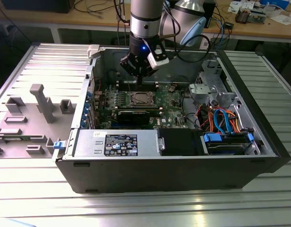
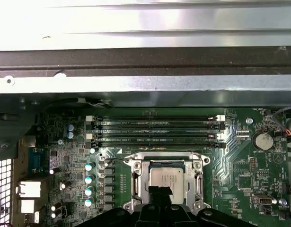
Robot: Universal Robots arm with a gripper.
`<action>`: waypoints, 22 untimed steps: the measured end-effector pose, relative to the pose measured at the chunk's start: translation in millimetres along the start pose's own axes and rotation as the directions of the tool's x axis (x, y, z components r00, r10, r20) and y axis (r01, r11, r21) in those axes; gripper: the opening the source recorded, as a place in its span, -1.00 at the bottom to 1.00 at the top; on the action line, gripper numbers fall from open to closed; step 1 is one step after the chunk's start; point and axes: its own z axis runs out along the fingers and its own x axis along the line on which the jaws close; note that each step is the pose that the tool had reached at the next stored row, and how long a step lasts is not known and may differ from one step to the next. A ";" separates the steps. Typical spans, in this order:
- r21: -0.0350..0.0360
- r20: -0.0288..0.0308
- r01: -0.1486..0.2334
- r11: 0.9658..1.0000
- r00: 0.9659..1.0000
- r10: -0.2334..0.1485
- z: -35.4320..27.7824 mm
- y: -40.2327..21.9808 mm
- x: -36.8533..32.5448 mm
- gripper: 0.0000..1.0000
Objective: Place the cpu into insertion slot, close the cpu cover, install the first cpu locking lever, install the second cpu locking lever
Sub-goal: 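Install the first cpu locking lever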
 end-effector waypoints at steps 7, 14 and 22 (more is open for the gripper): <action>-0.004 0.000 0.001 1.000 1.000 -0.001 0.0 0.0 0.1 -0.79; -0.004 0.000 0.001 1.000 1.000 -0.001 0.2 -0.1 5.7 -0.79; -0.004 0.000 0.001 1.000 1.000 -0.001 0.3 -0.1 12.9 -0.79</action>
